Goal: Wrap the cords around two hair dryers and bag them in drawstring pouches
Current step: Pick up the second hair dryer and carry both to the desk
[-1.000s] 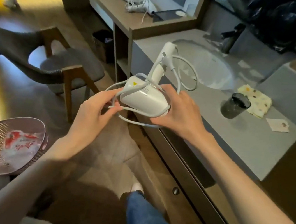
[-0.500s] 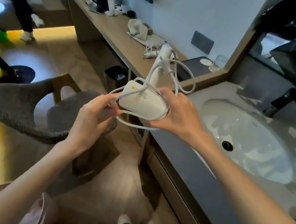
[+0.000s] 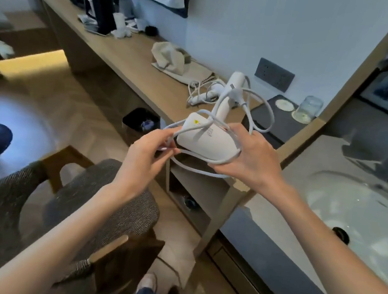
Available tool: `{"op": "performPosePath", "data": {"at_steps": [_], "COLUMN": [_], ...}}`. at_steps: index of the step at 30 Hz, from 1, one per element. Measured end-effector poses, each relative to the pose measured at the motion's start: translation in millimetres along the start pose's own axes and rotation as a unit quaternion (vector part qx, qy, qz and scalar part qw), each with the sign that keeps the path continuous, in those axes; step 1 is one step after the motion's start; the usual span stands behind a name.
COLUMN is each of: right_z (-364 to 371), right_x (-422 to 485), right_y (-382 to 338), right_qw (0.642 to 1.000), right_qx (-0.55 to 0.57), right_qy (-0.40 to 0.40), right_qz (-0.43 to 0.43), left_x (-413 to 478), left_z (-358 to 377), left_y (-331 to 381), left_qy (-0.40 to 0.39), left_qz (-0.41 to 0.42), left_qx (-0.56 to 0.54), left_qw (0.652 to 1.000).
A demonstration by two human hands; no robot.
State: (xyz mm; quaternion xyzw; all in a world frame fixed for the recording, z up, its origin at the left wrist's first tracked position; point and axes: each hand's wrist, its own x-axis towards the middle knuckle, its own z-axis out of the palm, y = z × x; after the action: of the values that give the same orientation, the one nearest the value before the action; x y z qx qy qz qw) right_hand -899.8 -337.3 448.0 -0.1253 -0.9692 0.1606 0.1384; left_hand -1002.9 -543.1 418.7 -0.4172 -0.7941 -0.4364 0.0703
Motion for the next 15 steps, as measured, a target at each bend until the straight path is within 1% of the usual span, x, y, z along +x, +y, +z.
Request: {"op": "performPosePath", "data": {"at_steps": [4, 7, 12, 15], "right_z": [13.3, 17.6, 28.4, 35.8], "right_x": [39.9, 63.9, 102.0, 126.9], "right_y": [4.0, 11.2, 35.5, 54.9], "right_qw": [0.997, 0.992, 0.987, 0.985], "right_qx": [0.002, -0.001, -0.018, -0.031], "right_qy": [0.003, 0.016, 0.026, 0.017], "right_qz": [0.081, 0.122, 0.156, 0.167], "left_x": [55.8, 92.9, 141.5, 167.4], "left_z": [6.1, 16.8, 45.8, 67.4], "left_y": [-45.0, -66.3, -95.8, -113.8], "left_qy": [-0.047, -0.07, -0.097, -0.102], "left_qz": [0.043, 0.068, 0.094, 0.102], "left_qx": [-0.039, -0.066, -0.085, -0.09], "left_qw": [0.997, 0.993, 0.987, 0.986]}}
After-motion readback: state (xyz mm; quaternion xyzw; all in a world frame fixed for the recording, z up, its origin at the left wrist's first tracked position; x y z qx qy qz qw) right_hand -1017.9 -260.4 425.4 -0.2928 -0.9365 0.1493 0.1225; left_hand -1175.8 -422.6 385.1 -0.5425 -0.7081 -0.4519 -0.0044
